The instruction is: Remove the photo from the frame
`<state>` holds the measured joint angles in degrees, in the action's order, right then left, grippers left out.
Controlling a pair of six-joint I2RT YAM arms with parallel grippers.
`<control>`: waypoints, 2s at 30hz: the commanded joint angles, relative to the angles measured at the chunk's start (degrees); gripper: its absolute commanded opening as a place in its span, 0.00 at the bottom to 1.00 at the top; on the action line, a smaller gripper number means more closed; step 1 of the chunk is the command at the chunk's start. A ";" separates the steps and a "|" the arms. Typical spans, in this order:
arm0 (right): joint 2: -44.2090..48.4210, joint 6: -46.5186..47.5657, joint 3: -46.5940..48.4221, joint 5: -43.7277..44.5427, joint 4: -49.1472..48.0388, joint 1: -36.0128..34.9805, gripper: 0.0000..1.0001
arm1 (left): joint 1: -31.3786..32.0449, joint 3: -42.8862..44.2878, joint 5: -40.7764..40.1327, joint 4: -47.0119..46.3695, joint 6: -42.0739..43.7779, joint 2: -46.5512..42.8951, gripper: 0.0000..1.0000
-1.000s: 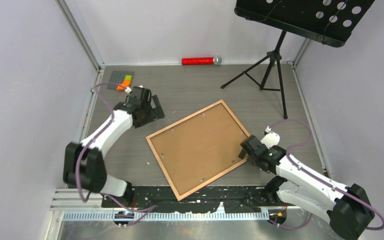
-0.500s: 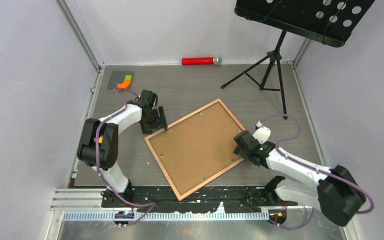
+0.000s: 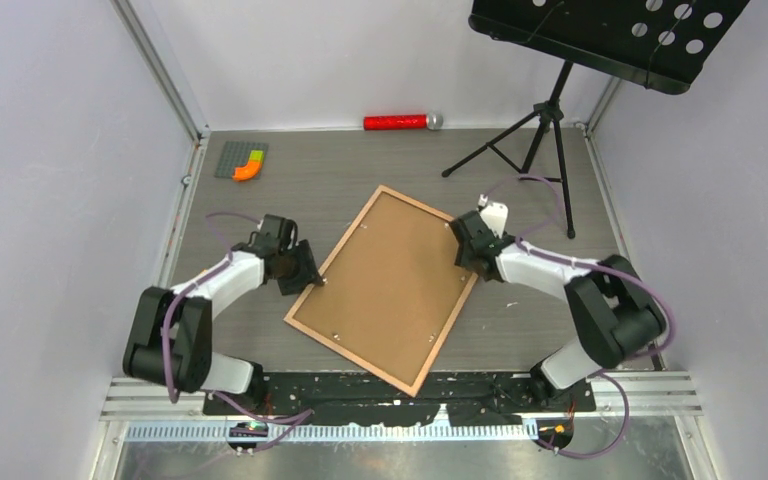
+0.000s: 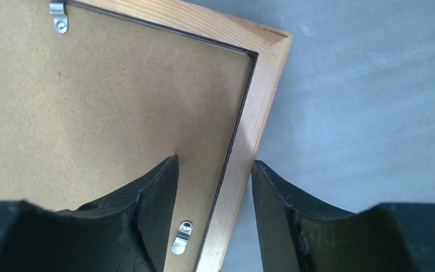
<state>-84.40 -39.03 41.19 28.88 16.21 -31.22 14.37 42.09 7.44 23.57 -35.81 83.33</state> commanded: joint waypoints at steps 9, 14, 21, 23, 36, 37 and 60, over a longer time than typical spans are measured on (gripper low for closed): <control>-16.15 20.62 20.06 -13.72 -19.87 3.24 0.62 | 7.58 -14.78 7.67 3.06 -12.98 -11.62 0.49; -16.57 28.03 20.54 -17.79 -23.79 3.88 0.73 | 9.44 -14.14 8.03 2.56 -14.63 -12.46 0.50; -7.44 34.64 15.60 -10.24 -22.43 4.09 0.98 | 8.45 -6.05 -1.52 10.31 -11.18 -13.96 0.68; -4.18 37.73 12.67 -20.66 -23.47 3.65 0.97 | 6.72 -2.99 -1.79 9.23 -9.67 -12.28 0.69; -13.17 45.66 11.70 -44.91 -33.94 -20.18 0.91 | 3.03 18.16 4.68 8.12 0.76 14.78 0.59; -14.50 45.90 12.55 -44.94 -34.52 -20.80 0.90 | 3.03 18.08 4.71 8.00 0.90 15.37 0.57; -25.31 56.86 16.93 -34.83 -32.27 -28.62 0.69 | 3.12 15.70 3.68 10.15 2.39 19.33 0.03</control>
<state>-109.93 14.83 59.75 -7.16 -15.42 -59.53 17.45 60.38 15.20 30.81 -34.39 101.08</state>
